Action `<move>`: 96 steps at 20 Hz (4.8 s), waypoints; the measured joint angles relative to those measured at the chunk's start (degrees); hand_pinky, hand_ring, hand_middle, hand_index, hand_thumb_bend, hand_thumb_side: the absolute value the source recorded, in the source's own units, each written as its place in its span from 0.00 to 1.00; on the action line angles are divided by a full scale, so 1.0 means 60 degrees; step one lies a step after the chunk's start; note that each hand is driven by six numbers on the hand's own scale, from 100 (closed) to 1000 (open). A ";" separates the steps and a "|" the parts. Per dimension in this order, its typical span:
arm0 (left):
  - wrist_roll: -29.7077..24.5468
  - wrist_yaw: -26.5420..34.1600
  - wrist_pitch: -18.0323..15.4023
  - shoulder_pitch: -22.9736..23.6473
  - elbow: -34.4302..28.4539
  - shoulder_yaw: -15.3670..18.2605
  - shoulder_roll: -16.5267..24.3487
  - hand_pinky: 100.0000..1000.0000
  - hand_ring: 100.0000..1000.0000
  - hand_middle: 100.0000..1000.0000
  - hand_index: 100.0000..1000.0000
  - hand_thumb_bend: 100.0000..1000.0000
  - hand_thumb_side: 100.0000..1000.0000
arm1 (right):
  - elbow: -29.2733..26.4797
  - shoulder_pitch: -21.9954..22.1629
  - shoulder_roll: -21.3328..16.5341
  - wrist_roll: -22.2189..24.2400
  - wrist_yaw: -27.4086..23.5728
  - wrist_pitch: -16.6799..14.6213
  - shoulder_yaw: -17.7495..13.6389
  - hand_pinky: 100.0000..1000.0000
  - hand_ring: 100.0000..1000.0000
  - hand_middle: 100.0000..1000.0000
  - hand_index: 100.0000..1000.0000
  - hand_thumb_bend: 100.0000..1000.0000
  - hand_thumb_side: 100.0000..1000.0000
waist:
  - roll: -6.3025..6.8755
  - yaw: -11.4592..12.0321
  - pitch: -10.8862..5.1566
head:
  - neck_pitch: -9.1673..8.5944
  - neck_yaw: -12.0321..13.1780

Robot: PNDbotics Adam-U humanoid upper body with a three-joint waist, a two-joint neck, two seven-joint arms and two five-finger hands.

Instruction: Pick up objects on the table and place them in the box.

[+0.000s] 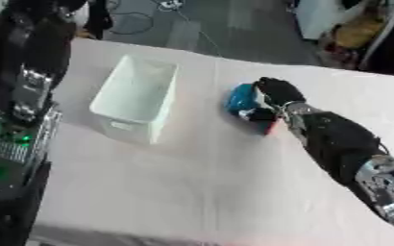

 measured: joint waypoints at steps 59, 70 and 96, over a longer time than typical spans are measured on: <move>-0.0031 0.0007 -0.0010 -0.0124 0.0000 -0.0001 -0.0078 0.79 0.66 0.85 0.85 0.30 1.00 | 0.0184 0.0262 -0.0034 -0.0175 -0.1519 -0.1407 0.0091 0.01 0.30 0.52 0.65 0.54 1.00 | 0.0000 0.0077 0.0171 | -0.0081 0.0013; -0.0012 0.0007 -0.0030 -0.0223 0.0000 0.0000 -0.0087 0.78 0.66 0.85 0.85 0.30 1.00 | 0.0128 0.0584 -0.0032 -0.0665 -0.1380 -0.2252 0.0211 0.00 0.00 0.02 0.06 0.00 0.59 | 0.0006 0.0108 0.0251 | -0.0251 0.0088; -0.0005 0.0006 -0.0043 -0.0284 0.0000 0.0003 -0.0157 0.78 0.66 0.85 0.85 0.29 1.00 | -0.0217 0.1105 0.0042 -0.6253 0.0470 -0.3509 -0.0039 0.00 0.00 0.00 0.00 0.00 0.54 | 0.0051 0.0107 0.0331 | -0.0318 0.0188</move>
